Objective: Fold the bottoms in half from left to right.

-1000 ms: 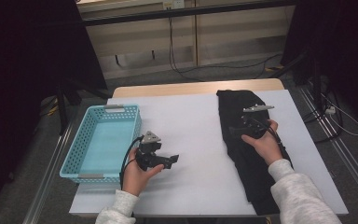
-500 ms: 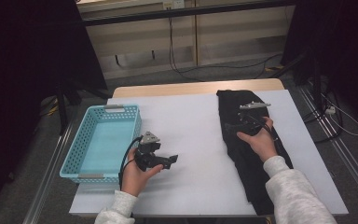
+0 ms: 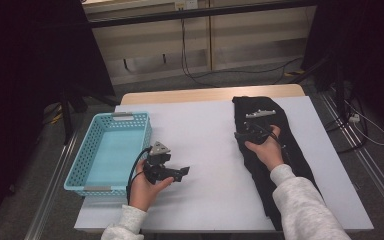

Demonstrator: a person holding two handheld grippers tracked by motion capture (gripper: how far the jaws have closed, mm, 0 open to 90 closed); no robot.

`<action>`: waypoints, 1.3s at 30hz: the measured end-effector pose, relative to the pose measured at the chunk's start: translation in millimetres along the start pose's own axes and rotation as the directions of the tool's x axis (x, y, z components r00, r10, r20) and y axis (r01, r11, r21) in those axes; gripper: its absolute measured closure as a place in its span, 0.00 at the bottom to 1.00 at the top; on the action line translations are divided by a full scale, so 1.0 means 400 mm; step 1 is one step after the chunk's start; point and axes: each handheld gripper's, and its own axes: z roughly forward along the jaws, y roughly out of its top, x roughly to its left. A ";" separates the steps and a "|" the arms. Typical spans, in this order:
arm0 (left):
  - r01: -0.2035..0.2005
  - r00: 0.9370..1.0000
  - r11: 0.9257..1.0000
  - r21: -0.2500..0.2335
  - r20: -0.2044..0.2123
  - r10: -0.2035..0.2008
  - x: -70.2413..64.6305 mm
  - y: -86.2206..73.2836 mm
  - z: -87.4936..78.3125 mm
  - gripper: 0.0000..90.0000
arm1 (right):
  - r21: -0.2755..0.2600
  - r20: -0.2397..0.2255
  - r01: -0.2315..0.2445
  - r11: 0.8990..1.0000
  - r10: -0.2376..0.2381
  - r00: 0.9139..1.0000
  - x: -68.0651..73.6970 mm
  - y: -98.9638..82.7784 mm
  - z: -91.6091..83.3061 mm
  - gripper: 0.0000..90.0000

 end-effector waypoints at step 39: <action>0.013 1.000 1.000 -0.002 0.003 -0.013 -0.007 0.009 0.010 0.14 | -0.003 -0.177 0.055 0.998 -0.055 0.983 0.033 -0.014 0.012 0.95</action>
